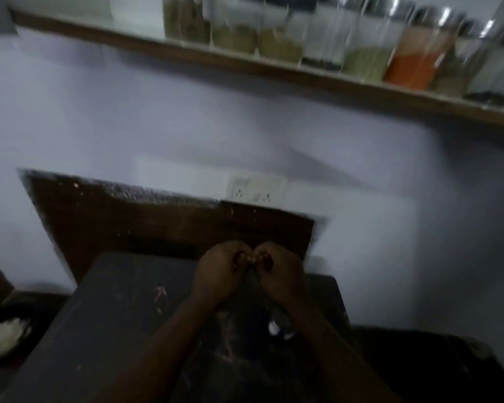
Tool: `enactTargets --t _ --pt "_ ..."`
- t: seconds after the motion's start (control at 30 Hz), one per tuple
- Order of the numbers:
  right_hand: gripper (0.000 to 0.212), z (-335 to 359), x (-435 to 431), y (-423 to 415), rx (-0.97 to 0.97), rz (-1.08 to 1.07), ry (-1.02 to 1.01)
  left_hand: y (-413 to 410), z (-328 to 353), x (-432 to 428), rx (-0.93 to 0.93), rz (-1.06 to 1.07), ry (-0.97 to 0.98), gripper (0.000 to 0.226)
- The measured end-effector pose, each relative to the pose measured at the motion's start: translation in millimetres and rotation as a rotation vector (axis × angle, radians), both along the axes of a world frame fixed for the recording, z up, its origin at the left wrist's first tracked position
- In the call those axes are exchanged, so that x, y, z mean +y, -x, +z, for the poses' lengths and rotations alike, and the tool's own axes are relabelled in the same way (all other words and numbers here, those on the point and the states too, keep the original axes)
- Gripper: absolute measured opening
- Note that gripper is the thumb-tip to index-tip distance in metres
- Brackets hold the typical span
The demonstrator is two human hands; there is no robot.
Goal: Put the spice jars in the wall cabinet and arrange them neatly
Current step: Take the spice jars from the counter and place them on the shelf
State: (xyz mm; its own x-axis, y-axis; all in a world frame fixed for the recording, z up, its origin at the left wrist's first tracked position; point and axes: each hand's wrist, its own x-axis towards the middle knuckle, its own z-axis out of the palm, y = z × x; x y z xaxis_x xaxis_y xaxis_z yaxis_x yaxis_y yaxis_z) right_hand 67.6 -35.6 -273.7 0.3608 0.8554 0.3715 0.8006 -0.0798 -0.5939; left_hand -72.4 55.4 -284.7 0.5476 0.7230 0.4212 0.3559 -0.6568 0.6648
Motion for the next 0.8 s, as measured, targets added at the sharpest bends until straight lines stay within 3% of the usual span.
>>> enactTargets --t 0.1,0.23,0.4,0.53,0.8 --pt "0.003 -38.7 -20.2 -12.9 0.071 -0.083 0.085 -7.1 -39.1 -10.8 0.086 -0.005 0.075 0.012" --pt "0.027 -87.2 -44.0 -34.4 0.063 -0.194 0.255 -14.5 -90.4 -24.0 0.281 -0.012 0.207 0.026" --pt "0.06 -147.0 -72.7 -55.3 0.148 -0.357 0.514 -28.7 -145.6 -49.1 0.599 -0.199 0.377 0.05" --pt "0.086 -183.2 -88.8 -67.3 0.245 -0.399 0.591 -51.8 -168.6 -65.7 0.645 -0.209 0.425 0.069" --pt "0.109 -218.3 -88.1 -96.5 0.343 -0.314 0.612 -110.1 -194.8 -68.8 0.57 -0.15 0.538 0.089"
